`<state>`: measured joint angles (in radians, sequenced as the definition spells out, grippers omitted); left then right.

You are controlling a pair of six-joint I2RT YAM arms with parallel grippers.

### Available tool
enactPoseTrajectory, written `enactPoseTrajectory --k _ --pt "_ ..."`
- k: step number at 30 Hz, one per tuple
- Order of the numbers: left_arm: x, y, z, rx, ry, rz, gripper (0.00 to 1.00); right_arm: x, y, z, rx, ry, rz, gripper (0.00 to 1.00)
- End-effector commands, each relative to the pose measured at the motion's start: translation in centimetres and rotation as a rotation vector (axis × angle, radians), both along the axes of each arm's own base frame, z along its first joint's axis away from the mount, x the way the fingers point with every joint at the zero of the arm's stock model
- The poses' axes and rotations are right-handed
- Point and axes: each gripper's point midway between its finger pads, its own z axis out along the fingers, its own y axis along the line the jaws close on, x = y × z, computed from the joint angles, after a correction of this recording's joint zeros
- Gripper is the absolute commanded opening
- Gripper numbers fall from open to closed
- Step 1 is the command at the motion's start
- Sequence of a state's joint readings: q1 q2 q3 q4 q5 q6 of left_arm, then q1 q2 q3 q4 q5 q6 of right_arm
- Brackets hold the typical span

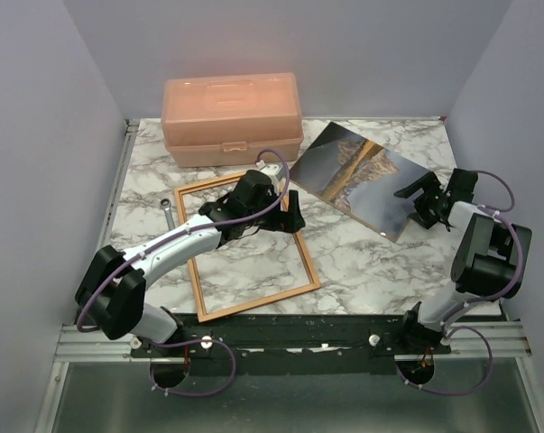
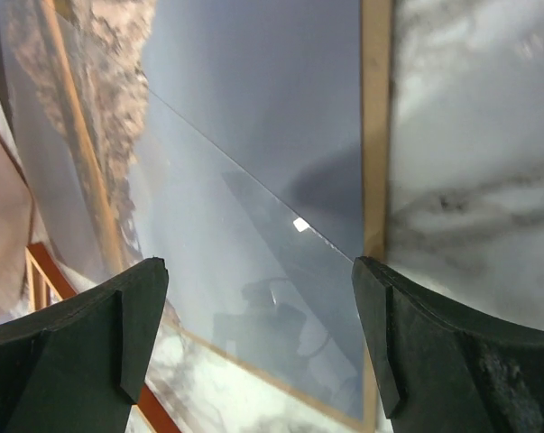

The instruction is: Put the photo into the frame

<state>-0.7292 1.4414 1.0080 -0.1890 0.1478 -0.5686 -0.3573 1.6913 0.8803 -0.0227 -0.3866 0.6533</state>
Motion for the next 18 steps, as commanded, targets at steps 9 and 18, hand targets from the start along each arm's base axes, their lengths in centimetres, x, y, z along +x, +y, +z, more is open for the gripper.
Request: enactPoseTrajectory --k 9,18 --pt "-1.5 -0.5 1.7 -0.076 -0.007 -0.031 0.96 -10.0 4.3 2.6 0.032 0.046 0.064 0.97" --pt "-2.2 -0.5 3.3 -0.131 -0.021 -0.043 0.96 -14.7 8.8 -0.8 0.215 0.079 0.124 0.91"
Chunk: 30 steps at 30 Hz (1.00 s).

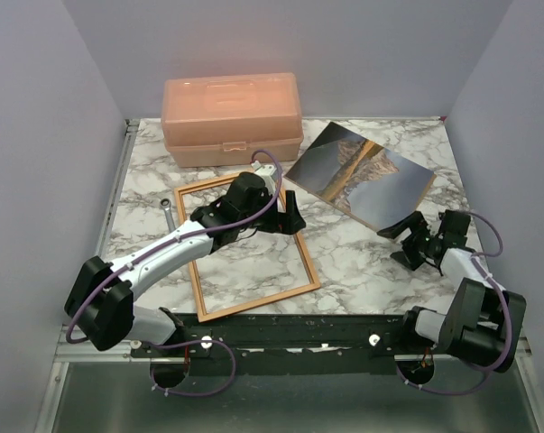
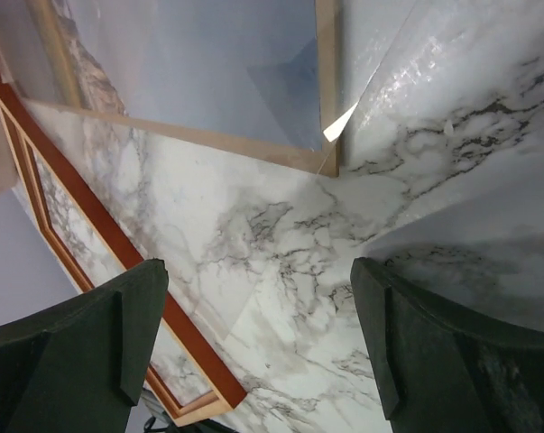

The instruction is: Put the photo into the frame

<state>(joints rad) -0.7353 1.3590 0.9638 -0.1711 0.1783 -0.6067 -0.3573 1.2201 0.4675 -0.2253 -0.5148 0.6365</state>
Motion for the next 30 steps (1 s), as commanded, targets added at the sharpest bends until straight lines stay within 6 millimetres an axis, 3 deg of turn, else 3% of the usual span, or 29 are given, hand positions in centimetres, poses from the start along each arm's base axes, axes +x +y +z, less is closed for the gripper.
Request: enactPoseTrajectory --k 1,7,17,30 --pt "-0.8 -0.6 1.7 -0.066 -0.019 -0.034 0.96 -1.5 2.0 -0.3 0.091 -0.02 0.026 0.89" --pt "-0.9 -0.8 1.8 -0.08 -0.018 -0.04 0.96 -1.7 2.5 -1.8 0.126 -0.045 0.002 0.77" --pt "-0.7 -1.0 1.6 -0.084 -0.018 -0.04 0.96 0.0 3.2 -2.8 0.214 -0.15 -0.022 0.75" --pt "-0.6 -1.1 1.6 -0.084 -0.021 -0.041 0.96 1.7 3.5 0.8 0.252 -0.344 -0.019 0.75"
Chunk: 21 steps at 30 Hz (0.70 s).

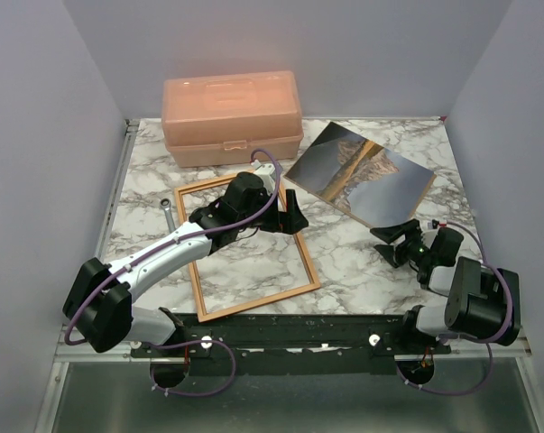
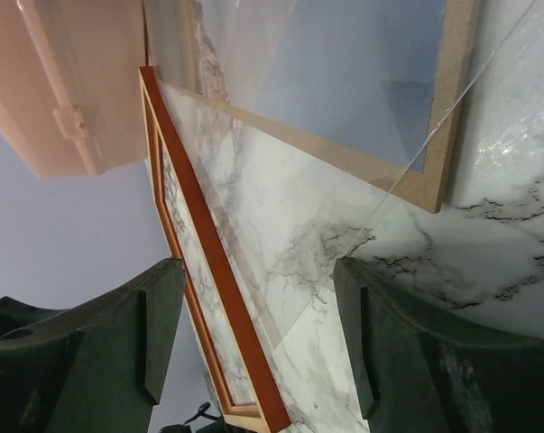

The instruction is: Put the photo into the frame

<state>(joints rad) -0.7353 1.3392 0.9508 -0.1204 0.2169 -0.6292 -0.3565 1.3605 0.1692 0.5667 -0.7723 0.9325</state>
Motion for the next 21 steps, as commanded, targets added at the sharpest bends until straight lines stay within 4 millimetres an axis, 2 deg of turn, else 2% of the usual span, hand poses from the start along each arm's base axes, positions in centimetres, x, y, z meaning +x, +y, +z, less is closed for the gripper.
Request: enactPoseTrajectory --k 1,12,21 --pt "-0.3 -0.4 0.2 -0.02 -0.008 -0.019 0.96 0.7 -0.2 0.9 -0.006 -0.072 -0.044 0.75" --pt "-0.2 -0.2 0.0 -0.013 -0.011 -0.01 0.96 3.2 1.2 5.7 0.033 -0.264 -0.033 0.74" --pt "-0.2 0.0 -0.2 -0.004 -0.01 -0.004 0.96 4.3 1.9 8.1 0.068 -0.377 -0.033 0.74"
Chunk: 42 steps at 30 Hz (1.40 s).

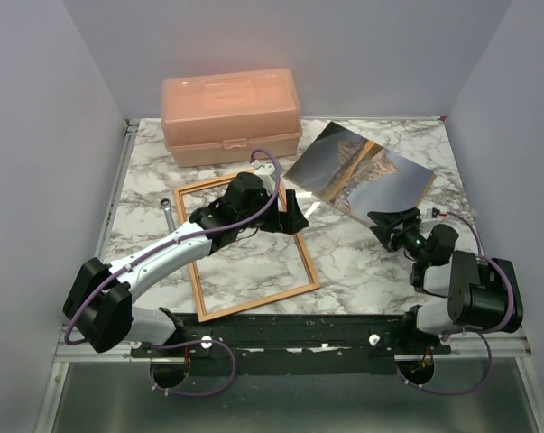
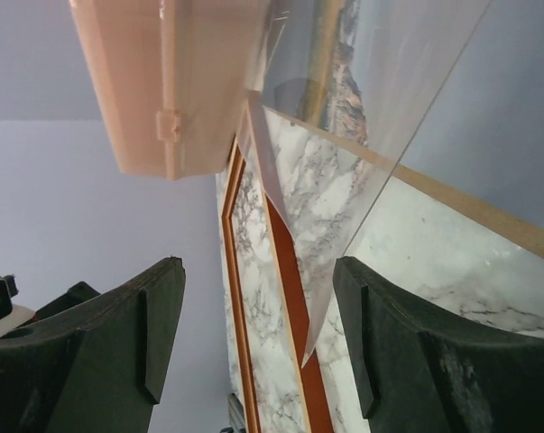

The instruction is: Put the photo into the frame

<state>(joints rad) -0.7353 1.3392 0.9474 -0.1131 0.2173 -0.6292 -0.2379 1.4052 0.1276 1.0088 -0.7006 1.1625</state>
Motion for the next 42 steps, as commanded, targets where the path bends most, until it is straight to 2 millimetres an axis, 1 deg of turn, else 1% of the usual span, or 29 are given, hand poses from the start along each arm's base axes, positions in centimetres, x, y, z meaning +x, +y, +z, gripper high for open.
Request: enactPoseTrajectory --k 1,4,7,9,11,13,16,17,19,20,21,22,24,25,26,29,31,34,38,42 --pt "-0.2 0.1 -0.2 -0.001 -0.008 -0.001 0.96 1.7 -0.1 3.4 0.023 -0.154 -0.022 0.74" --pt "-0.1 0.1 -0.2 0.0 -0.009 0.001 0.96 2.0 0.0 4.3 0.062 -0.188 -0.028 0.71" --pt "-0.1 0.1 -0.3 0.002 -0.007 0.0 0.96 2.1 0.1 4.1 0.078 -0.18 -0.029 0.69" --pt "-0.1 0.1 -0.2 0.002 -0.009 0.0 0.96 2.1 -0.1 3.2 0.069 -0.143 -0.042 0.68" --pt "-0.1 0.1 -0.3 0.003 -0.007 0.0 0.96 2.0 -0.4 1.7 0.043 -0.083 -0.064 0.68" --pt "-0.1 0.2 -0.3 0.005 -0.007 0.001 0.96 2.0 -0.7 0.7 0.01 -0.047 -0.081 0.67" --pt "-0.1 0.3 -0.3 0.008 -0.008 0.005 0.96 2.0 -0.8 0.4 -0.009 -0.029 -0.087 0.58" --pt "-0.1 0.3 -0.3 0.007 -0.007 0.006 0.96 2.0 -0.9 0.3 -0.009 -0.021 -0.087 0.52" --pt "-0.2 0.3 -0.1 0.005 -0.01 0.007 0.96 2.0 -0.9 0.5 -0.01 -0.009 -0.089 0.42" --pt "-0.2 0.4 0.1 0.003 -0.012 0.008 0.96 2.0 -0.9 0.8 -0.011 -0.01 -0.09 0.37" --pt "-0.2 0.4 0.1 0.002 -0.013 0.009 0.96 2.0 -0.9 1.0 -0.011 -0.007 -0.089 0.29" --pt "-0.3 0.5 0.4 -0.003 -0.017 0.01 0.96 1.9 -0.9 1.2 -0.012 0.0 -0.092 0.23" --pt "-0.5 0.7 0.7 -0.006 -0.019 0.014 0.96 1.7 -1.1 1.7 -0.021 0.014 -0.1 0.14" --pt "-0.6 0.9 1.0 -0.01 -0.024 0.016 0.96 1.7 -1.2 2.3 -0.029 0.01 -0.107 0.11" --pt "-0.7 1.0 1.2 -0.011 -0.027 0.021 0.96 1.4 -1.2 2.4 -0.033 0.033 -0.113 0.09" --pt "-1.0 1.8 1.9 -0.014 -0.036 0.042 0.96 1.0 -1.5 4.6 -0.047 0.028 -0.138 0.03" --pt "-1.3 2.5 2.1 -0.009 -0.036 0.064 0.96 0.3 -1.5 6.2 -0.04 0.031 -0.149 0.01" --pt "-1.7 3.8 2.3 0.003 -0.034 0.108 0.96 -0.9 -1.1 8.2 -0.003 0.032 -0.153 0.01" --pt "-2.3 5.6 1.8 0.035 -0.01 0.171 0.96 -2.9 0.0 9.4 0.076 0.048 -0.127 0.01" --pt "-3.1 6.8 0.9 0.047 0.014 0.205 0.96 -4.7 1.4 9.9 0.133 0.072 -0.072 0.01"
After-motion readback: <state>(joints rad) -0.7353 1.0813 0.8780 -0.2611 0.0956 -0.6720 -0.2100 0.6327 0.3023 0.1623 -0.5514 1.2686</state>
